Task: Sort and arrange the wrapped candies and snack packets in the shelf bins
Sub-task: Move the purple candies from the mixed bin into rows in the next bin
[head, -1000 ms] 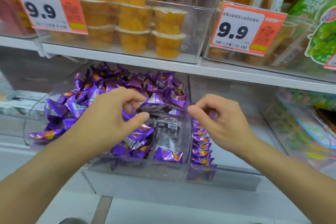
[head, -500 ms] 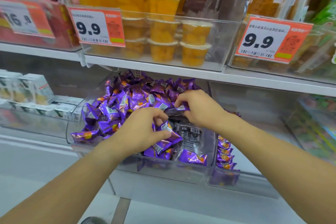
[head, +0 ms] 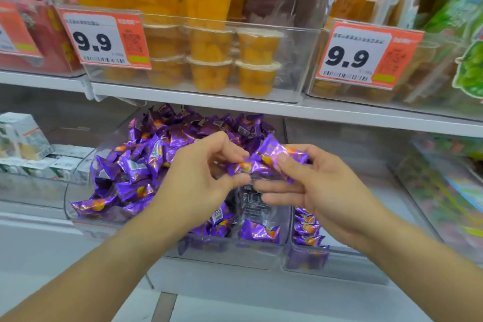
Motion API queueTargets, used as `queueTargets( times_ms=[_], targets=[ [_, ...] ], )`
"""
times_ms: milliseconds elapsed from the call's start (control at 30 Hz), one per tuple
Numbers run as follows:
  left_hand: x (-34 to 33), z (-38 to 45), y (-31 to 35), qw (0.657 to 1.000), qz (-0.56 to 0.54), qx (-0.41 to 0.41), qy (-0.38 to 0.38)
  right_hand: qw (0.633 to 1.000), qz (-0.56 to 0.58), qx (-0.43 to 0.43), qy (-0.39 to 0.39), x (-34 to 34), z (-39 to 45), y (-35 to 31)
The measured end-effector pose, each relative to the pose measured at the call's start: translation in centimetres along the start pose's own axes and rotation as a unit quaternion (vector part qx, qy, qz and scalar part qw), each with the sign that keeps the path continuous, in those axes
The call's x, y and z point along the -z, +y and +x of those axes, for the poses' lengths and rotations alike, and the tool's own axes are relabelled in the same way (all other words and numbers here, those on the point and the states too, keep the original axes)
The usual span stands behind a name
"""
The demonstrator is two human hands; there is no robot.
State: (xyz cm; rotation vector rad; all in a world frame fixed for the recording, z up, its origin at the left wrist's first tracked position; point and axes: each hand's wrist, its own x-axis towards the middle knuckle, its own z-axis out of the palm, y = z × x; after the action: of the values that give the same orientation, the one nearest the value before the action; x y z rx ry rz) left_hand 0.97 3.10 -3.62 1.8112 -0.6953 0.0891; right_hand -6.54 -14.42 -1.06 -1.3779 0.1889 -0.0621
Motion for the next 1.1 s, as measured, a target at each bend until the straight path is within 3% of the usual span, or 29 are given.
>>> queueTargets(
  times_ms=[167, 333, 467, 567, 767, 933, 1100],
  targets=[
    [-3.0, -0.7, 0.7, 0.995, -0.029, -0.085, -0.037, 0.998, 0.037, 0.033, 0.047, 1.7, -0.6, 0.8],
    [-4.2, -0.5, 1.9, 0.974, -0.198, 0.111, -0.014, 0.998, 0.01, 0.047, 0.038, 3.9, -0.2, 0.7],
    [-4.5, -0.2, 2.5, 0.927, -0.263, 0.217, -0.158, 0.994, -0.085, 0.073, -0.008, 5.2, -0.2, 0.0],
    [-4.6, 0.1, 2.9, 0.898, -0.318, 0.245, -0.182, 0.994, -0.085, 0.063, 0.003, 5.9, -0.1, -0.5],
    [-5.9, 0.0, 2.6, 0.913, -0.31, 0.234, -0.122, 0.994, -0.034, 0.045, 0.092, 7.0, 0.3, -0.7],
    [-6.4, 0.1, 2.5, 0.92, -0.323, 0.216, -0.058, 0.998, 0.053, 0.017, 0.034, 6.3, -0.3, -0.2],
    [-6.1, 0.2, 2.4, 0.921, -0.335, 0.196, -0.035, 0.999, 0.049, -0.004, 0.003, 5.8, -0.9, 0.2]
  ],
)
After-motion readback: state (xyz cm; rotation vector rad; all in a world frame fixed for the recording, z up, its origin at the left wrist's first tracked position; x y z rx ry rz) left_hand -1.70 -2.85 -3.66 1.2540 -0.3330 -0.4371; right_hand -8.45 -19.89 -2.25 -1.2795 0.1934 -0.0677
